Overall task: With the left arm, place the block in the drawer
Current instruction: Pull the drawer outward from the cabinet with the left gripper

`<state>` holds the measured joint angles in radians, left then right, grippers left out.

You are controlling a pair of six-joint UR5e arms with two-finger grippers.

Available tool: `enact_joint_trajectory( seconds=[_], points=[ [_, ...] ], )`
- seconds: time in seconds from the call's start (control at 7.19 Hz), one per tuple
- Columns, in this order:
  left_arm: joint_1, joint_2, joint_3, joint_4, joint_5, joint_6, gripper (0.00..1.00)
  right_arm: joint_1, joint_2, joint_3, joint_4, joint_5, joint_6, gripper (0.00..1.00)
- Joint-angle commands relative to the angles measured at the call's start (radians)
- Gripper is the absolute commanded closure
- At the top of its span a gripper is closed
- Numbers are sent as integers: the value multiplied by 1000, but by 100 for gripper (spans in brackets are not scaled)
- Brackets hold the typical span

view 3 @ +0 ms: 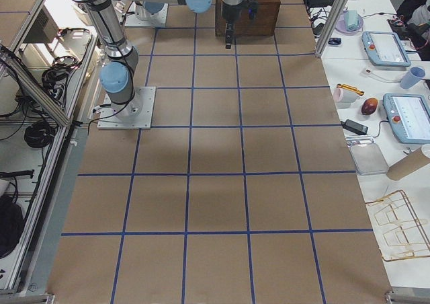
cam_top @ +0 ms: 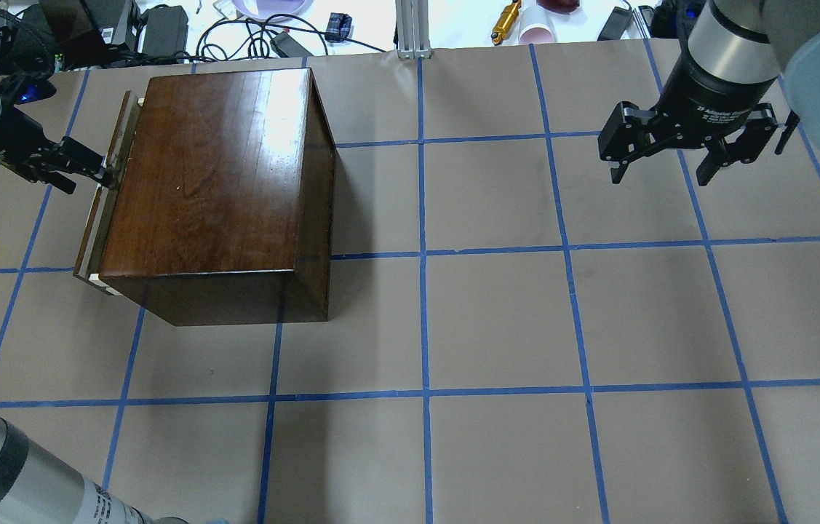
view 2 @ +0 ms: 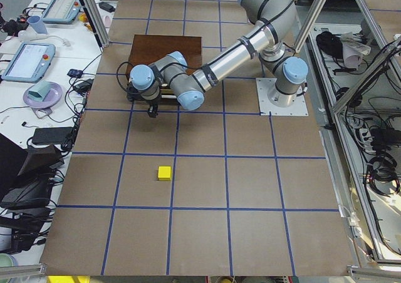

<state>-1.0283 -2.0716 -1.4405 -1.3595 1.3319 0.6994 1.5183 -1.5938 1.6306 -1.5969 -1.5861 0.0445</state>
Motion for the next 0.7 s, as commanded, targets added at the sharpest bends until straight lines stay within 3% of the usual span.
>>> enact_joint_trajectory(
  seconds=[0.0, 0.56],
  points=[
    [2, -10, 31, -3, 12, 9, 0, 0, 0, 0, 0, 0, 0, 0],
    [25, -30, 45, -1, 23, 44, 0, 0, 0, 0, 0, 0, 0, 0]
  ],
)
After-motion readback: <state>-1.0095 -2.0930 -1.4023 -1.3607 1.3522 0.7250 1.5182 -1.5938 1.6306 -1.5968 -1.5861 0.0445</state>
